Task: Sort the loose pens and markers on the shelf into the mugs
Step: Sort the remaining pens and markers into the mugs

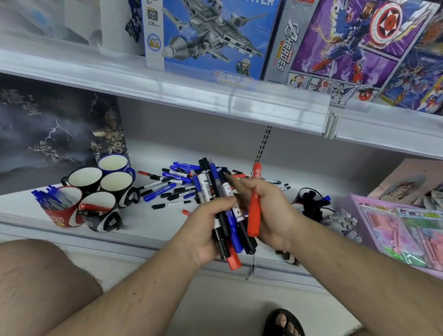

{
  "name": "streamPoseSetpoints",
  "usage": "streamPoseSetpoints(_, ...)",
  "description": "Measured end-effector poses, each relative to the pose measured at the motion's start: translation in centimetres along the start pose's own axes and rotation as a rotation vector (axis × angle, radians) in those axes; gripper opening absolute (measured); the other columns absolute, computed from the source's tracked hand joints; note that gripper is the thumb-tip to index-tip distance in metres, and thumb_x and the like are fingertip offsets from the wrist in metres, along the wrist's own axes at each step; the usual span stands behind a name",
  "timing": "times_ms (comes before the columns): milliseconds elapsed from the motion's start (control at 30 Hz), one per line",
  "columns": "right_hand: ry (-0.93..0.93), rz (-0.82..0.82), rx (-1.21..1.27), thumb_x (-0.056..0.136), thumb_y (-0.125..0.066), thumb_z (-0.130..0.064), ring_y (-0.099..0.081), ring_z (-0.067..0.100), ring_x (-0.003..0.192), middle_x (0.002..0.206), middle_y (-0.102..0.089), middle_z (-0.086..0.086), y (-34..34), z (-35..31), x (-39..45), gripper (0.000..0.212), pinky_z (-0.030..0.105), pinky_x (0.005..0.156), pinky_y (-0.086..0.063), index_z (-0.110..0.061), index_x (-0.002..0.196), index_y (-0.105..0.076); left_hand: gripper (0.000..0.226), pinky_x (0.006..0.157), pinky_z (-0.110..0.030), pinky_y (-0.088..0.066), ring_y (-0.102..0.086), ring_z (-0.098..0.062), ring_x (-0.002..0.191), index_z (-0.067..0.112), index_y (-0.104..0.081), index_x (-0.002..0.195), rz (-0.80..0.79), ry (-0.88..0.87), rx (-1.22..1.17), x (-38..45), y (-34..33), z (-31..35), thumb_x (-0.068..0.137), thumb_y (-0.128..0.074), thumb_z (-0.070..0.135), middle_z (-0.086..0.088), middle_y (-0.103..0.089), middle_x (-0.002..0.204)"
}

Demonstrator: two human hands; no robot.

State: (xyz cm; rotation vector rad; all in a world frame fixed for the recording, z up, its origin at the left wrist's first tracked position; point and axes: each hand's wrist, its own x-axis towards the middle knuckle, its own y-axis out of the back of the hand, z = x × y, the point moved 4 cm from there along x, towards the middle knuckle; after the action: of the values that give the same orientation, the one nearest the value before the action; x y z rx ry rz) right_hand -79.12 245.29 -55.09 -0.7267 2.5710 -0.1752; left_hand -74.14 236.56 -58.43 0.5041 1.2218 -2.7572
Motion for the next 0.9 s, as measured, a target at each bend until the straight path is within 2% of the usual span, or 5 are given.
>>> streamPoseSetpoints(233, 0.133, 0.443, -0.259, 0.091, -0.043, -0.066, -0.041, 0.022, 0.041, 0.045, -0.041, 0.005, 4.3, -2.9, -2.0, 0.057, 0.038, 0.051, -0.050, -0.010, 0.084, -0.051, 0.028, 0.066, -0.033, -0.056, -0.069, -0.021, 0.067, 0.009, -0.070, 0.084, 0.095, -0.143, 0.136, 0.5, 1.9, 1.8, 0.057, -0.071, 0.015, -0.006, -0.071, 0.073)
streamPoseSetpoints(333, -0.001, 0.309, -0.229, 0.093, -0.039, -0.066, -0.033, 0.020, 0.042, 0.050, -0.037, 0.003, 3.7, -2.1, -2.7, 0.055, 0.029, 0.047, -0.039, -0.012, 0.086, -0.048, 0.040, 0.061, -0.033, -0.058, -0.070, -0.022, 0.069, 0.002, -0.067, 0.096, 0.068, -0.160, 0.158, 0.6, 1.7, 1.9, 0.057, -0.076, 0.007, -0.011, -0.070, 0.079)
streamPoseSetpoints(467, 0.063, 0.191, -0.144, 0.094, -0.051, -0.014, -0.032, 0.017, 0.044, 0.063, -0.044, 0.006, 2.7, -1.3, -2.8, 0.010, 0.030, 0.048, -0.034, -0.011, 0.086, -0.046, 0.060, 0.071, -0.042, -0.060, -0.069, -0.034, 0.087, -0.010, -0.059, 0.119, 0.039, -0.168, 0.158, 0.8, 1.0, 1.8, 0.062, -0.077, 0.001, -0.027, -0.066, 0.106)
streamPoseSetpoints(567, 0.143, 0.195, -0.219, 0.087, -0.056, 0.006, -0.032, 0.015, 0.042, 0.060, -0.043, 0.004, 2.5, -1.5, -3.1, 0.018, 0.028, 0.045, -0.032, -0.009, 0.084, -0.047, 0.050, 0.060, -0.035, -0.059, -0.070, -0.027, 0.073, -0.004, -0.066, 0.107, 0.028, -0.156, 0.113, 0.9, 0.5, 1.7, 0.059, -0.075, 0.005, -0.018, -0.069, 0.090)
streamPoseSetpoints(900, -0.273, 0.083, -0.043, 0.099, -0.048, -0.033, -0.025, 0.012, 0.038, 0.083, -0.064, 0.013, 1.8, 1.8, -2.6, 0.026, 0.022, 0.041, -0.027, -0.012, 0.095, -0.063, 0.007, 0.060, -0.024, -0.053, -0.061, -0.012, 0.061, 0.015, -0.068, 0.069, -0.006, -0.186, -0.437, 1.5, 0.9, 2.6, 0.068, -0.064, 0.021, 0.003, -0.063, 0.069)
